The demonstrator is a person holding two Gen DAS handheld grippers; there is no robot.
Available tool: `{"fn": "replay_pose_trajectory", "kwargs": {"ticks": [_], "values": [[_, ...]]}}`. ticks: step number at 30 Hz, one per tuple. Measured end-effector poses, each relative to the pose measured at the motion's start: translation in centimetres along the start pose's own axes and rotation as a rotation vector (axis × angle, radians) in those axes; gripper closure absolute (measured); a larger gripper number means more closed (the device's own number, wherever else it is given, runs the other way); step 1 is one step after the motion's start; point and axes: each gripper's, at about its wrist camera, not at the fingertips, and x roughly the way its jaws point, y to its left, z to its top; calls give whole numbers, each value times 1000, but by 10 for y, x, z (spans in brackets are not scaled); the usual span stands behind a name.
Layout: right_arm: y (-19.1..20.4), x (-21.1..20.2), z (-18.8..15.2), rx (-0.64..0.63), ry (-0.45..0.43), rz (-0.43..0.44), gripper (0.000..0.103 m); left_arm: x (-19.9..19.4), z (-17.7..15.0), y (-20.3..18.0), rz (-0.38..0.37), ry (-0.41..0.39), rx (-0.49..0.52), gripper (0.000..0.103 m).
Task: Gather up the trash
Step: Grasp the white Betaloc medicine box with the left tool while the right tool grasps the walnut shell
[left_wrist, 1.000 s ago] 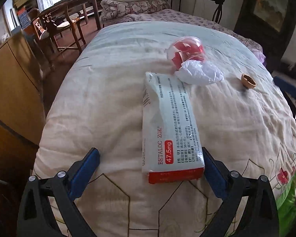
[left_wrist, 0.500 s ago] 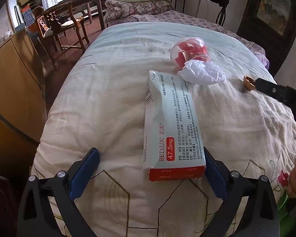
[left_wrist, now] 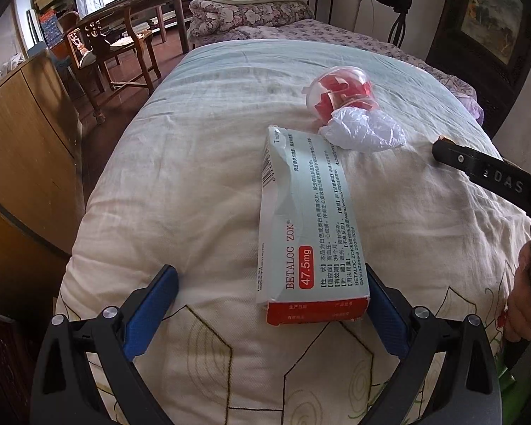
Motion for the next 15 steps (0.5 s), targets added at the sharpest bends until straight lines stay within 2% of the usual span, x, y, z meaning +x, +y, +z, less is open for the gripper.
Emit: {"fn": "replay_pose_trajectory", "kwargs": {"ticks": [1, 3, 7, 10, 15], "values": [[0, 2, 1, -1, 7, 14, 67, 0, 0, 0, 0, 0, -1, 5], [2, -2, 1, -8, -6, 15, 68, 0, 0, 0, 0, -1, -3, 5], [10, -34, 0, -43, -109, 4, 68, -3, 0, -1, -1, -10, -6, 5], [-1, -45, -5, 30, -90, 46, 68, -4, 2, -2, -21, -22, -3, 6], [-21, -41, -5, 132, -41, 63, 68, 0, 14, -1, -69, -23, -26, 6]]}}
